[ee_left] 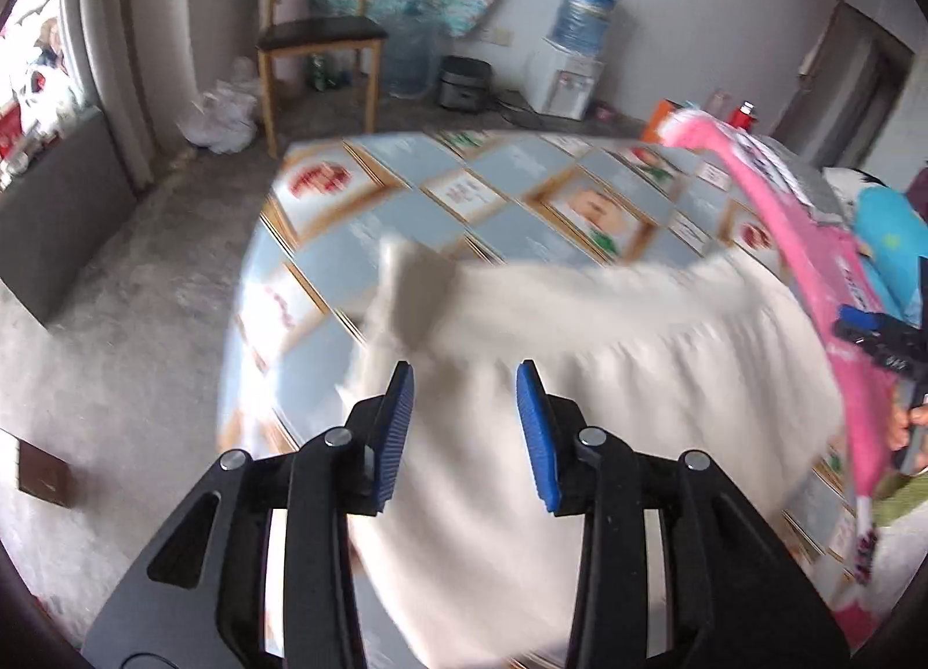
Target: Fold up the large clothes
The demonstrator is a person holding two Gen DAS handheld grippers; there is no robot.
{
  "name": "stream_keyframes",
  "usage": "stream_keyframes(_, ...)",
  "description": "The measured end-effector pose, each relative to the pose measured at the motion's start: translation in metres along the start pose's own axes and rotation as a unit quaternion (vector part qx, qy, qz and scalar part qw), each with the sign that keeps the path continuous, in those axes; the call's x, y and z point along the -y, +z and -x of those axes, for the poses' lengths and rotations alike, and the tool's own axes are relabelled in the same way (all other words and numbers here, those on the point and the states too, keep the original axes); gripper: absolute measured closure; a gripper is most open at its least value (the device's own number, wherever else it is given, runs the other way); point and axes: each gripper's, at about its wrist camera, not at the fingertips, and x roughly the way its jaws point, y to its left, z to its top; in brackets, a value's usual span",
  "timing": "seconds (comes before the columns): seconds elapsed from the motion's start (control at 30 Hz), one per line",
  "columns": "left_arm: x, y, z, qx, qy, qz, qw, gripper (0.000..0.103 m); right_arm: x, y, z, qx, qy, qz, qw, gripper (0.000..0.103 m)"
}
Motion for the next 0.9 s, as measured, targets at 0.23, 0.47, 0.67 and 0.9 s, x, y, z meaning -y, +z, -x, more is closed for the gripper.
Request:
stream_keyframes(0.23, 0.003, -0.072, -0.028, -0.027, 0.004, 0.027, 0.9993, 0.067, 0.000, -0.063, -0.022, -0.048, 0.026, -0.032, 0.998, 0.044)
stream_keyframes(0.47, 0.015, -0.077, 0.007, -0.003, 0.001, 0.023, 0.9997, 0.061, -0.005, -0.062, 0.012, -0.023, 0.007, -0.038, 0.999, 0.041)
stream_keyframes(0.67, 0.016, -0.086, 0.003, -0.021, 0.052, 0.035, 0.9978, 0.060, -0.006, -0.069, 0.009, -0.039, -0.031, -0.057, 0.997, 0.039)
stream_keyframes(0.9, 0.094, -0.073, 0.003, 0.006, 0.003, -0.046, 0.9989, 0.059, -0.090, -0.053, 0.023, 0.023, 0.026, 0.014, 0.999, 0.035)
